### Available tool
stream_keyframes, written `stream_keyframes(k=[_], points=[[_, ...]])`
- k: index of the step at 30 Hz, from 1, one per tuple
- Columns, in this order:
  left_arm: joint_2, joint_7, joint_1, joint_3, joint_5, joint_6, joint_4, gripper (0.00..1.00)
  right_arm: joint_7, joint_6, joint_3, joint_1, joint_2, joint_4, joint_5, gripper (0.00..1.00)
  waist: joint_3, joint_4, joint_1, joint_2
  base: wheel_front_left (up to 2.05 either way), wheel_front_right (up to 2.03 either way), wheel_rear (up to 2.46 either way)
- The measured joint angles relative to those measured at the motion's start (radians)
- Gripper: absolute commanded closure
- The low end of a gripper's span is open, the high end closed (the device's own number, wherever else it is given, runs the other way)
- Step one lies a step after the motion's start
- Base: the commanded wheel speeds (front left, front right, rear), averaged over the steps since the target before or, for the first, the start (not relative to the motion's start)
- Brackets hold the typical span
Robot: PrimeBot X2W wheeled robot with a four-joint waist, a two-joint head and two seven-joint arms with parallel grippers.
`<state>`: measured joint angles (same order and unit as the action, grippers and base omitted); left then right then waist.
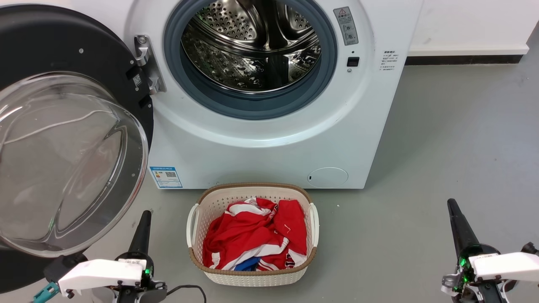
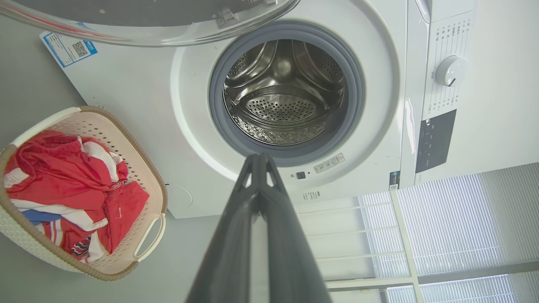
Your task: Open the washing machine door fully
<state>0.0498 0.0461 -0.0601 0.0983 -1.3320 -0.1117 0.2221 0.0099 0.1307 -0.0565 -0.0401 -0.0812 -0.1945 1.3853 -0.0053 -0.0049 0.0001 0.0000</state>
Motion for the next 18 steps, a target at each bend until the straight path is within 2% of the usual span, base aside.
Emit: stream_keyframes(k=[18], points=[[0.0, 0.039, -0.025, 0.007, -0.15, -0.009, 0.012, 1.0, 0.041, 0.0, -0.01, -0.028, 0.001, -0.027, 0.138, 1.0, 0.004, 0.002, 0.0, 0.0, 0.0, 0.0, 0.0]])
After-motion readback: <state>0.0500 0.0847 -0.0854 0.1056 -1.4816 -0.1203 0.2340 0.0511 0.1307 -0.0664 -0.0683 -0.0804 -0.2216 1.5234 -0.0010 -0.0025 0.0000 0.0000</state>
